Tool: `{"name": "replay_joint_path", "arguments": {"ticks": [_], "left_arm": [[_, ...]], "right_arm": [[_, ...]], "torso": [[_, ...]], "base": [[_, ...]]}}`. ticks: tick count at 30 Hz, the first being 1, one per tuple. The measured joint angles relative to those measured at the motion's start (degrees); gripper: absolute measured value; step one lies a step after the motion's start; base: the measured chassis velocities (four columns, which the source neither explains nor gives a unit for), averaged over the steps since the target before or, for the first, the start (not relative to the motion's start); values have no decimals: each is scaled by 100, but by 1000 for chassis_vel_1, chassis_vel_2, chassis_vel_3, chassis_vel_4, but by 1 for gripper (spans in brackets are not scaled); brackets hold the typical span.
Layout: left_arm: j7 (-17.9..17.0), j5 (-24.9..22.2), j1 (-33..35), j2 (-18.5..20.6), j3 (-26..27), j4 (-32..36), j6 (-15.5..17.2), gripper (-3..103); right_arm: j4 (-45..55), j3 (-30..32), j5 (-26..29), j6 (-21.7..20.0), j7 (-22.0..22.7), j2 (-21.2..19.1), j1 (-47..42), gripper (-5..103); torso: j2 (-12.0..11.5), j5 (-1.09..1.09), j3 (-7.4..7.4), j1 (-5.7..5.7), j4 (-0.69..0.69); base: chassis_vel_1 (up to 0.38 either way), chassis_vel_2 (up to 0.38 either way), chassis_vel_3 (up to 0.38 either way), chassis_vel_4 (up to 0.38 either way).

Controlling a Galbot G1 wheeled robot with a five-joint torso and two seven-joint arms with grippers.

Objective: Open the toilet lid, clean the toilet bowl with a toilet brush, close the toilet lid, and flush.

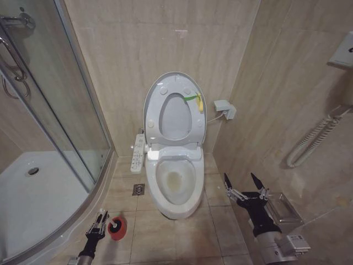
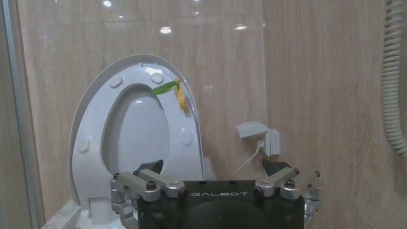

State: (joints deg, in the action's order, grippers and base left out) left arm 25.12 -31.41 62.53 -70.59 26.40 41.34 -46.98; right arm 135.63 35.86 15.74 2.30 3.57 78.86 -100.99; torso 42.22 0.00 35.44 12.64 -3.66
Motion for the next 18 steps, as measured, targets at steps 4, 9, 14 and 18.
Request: {"name": "replay_joint_path", "arguments": {"ticks": [4,9,14,18], "left_arm": [[-83,9,83,-8,-2,121,6,19],[-261,15,192,4,9,225,12,19],[-462,37,261,13,8,287,30,28],[-498,138,322,4,57,365,26,56]], "right_arm": [[0,0,0,0,0,0,0,100],[0,0,0,0,0,0,0,100],[0,0,0,0,0,0,0,100],[0,0,0,0,0,0,0,100]], "torso": [[0,-1,0,0,0],[0,-1,0,0,0],[-1,-1,1,1,0],[-1,-2,1,1,-1]], "base": [[0,0,0,0],[0,0,0,0],[0,0,0,0],[0,0,0,0]]}}
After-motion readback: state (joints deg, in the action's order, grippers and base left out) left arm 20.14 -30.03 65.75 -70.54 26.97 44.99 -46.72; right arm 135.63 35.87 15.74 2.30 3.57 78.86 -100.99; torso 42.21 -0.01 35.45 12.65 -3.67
